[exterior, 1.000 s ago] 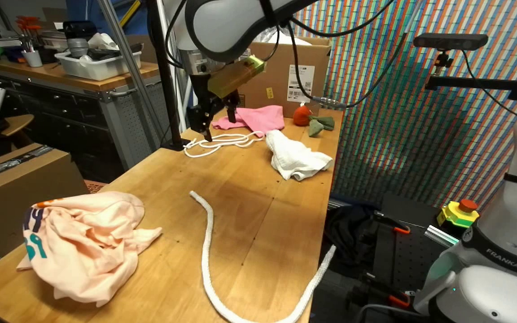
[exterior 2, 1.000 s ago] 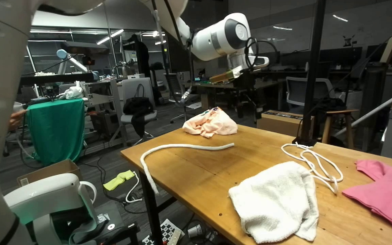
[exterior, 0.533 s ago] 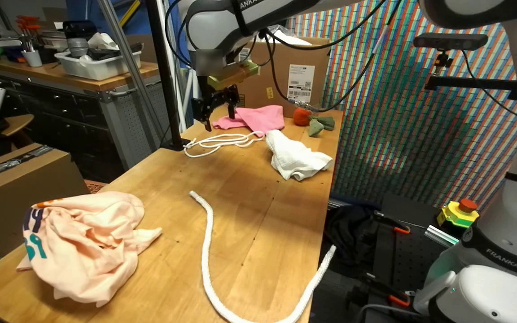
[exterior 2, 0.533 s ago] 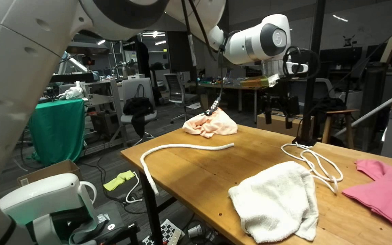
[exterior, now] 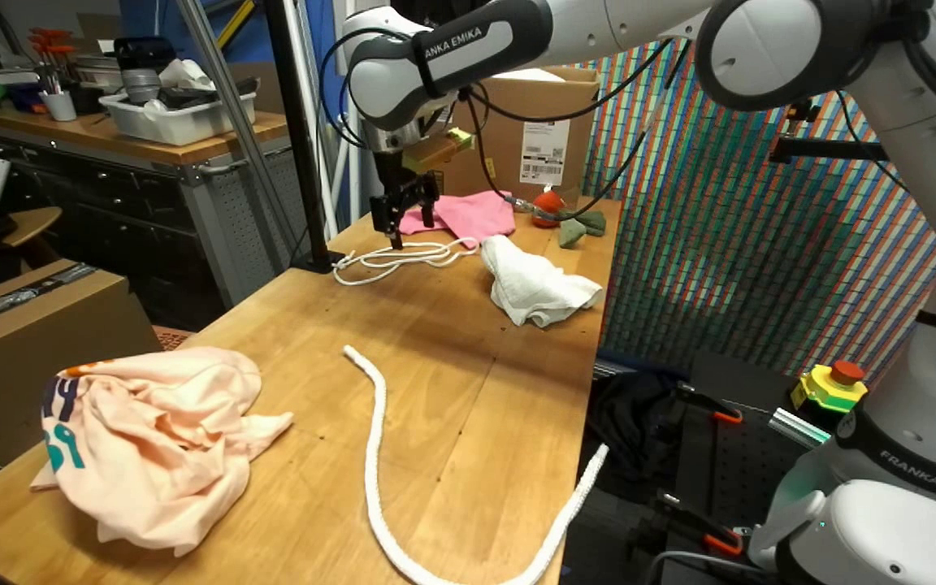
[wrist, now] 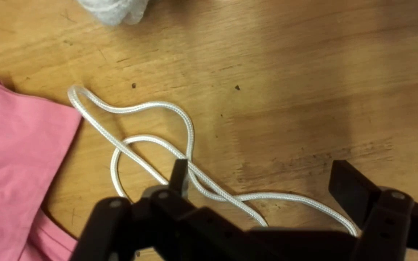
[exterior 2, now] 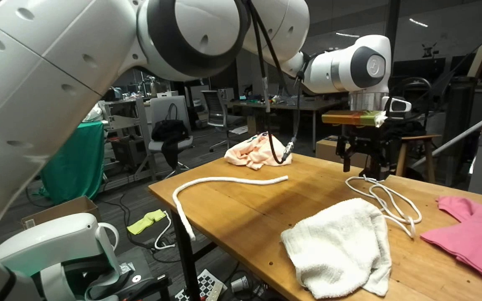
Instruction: Spread the objects that are on the table, where the orange object and pink cloth moved to the right, white towel and smaller rope to remain on the center, light pink object and bigger rope moved to the left
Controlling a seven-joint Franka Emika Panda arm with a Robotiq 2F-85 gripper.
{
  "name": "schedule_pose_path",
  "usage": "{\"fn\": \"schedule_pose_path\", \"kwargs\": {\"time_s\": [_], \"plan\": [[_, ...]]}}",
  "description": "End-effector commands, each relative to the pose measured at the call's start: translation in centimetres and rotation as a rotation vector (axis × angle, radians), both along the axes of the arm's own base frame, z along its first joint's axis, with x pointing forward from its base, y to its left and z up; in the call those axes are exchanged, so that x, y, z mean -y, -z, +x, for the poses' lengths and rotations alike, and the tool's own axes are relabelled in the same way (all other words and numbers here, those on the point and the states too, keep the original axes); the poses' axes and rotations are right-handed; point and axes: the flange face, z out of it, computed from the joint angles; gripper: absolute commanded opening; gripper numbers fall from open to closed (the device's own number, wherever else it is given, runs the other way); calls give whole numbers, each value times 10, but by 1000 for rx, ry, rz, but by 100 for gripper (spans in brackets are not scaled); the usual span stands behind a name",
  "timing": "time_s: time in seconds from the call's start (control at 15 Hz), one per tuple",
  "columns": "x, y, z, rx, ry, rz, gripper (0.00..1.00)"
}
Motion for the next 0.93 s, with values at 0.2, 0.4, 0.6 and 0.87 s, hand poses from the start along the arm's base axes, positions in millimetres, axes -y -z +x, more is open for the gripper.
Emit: {"fn": "schedule_pose_path", "kwargs": {"time_s": [0.2, 0.4, 0.6, 0.87], "plan": [[19, 32, 18, -45, -136, 12, 100], [28, 44, 22, -54, -152, 8, 100], [39, 52, 25, -58, -147, 12, 100], [56, 62, 26, -72, -134, 23, 100]]}}
